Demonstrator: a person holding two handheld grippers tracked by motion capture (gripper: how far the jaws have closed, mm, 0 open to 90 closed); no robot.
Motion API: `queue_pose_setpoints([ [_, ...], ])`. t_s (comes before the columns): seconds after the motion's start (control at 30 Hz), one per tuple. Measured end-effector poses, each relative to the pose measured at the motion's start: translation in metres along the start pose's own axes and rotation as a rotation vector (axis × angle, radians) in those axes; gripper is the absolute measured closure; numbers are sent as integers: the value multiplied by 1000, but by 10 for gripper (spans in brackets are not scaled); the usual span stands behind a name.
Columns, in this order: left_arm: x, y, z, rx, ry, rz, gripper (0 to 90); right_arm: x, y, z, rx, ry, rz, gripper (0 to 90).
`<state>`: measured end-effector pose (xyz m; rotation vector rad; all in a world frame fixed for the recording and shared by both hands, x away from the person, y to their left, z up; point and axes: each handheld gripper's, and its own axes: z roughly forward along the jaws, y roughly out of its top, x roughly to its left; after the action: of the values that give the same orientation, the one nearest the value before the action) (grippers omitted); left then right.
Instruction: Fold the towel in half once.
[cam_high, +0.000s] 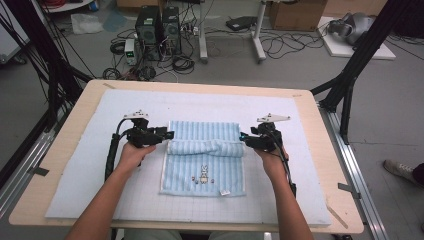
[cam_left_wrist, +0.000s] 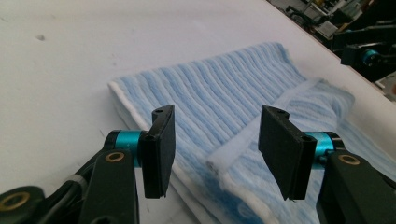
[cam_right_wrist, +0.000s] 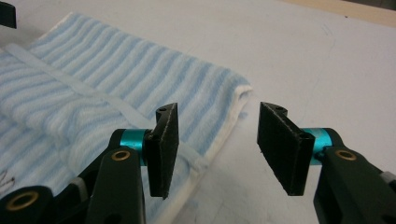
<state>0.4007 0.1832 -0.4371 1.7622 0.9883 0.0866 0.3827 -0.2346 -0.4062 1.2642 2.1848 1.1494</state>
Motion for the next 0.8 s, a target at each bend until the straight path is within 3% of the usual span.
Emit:
queue_pose_setpoints([
  [0.1, -3, -5, 1, 21, 0, 8, 610, -3, -6, -3, 11, 7, 2, 475],
  [0.17, -4, -8, 3, 50, 1, 25, 682, -3, -10, -1, 44, 26, 19, 476],
  [0.23, -6, -10, 4, 77, 6, 44, 765, 1, -10, 1, 70, 45, 6, 500],
  [0.37, -8, -9, 2, 76, 9, 69, 894, 7, -9, 8, 76, 54, -13, 539],
  [0.57, -11, -10, -1, 61, 3, 69, 896, 8, -16, 22, 161, 76, -13, 624],
  [0.63, -10, -13, -1, 51, 1, 64, 898, 9, -17, 23, 174, 88, -21, 724],
  [0.7, -9, -16, -3, 39, 1, 55, 899, 11, -17, 23, 181, 97, -35, 821],
  [0.8, -9, -18, -6, 24, -13, 48, 899, 15, -18, 21, 145, 81, -73, 835],
])
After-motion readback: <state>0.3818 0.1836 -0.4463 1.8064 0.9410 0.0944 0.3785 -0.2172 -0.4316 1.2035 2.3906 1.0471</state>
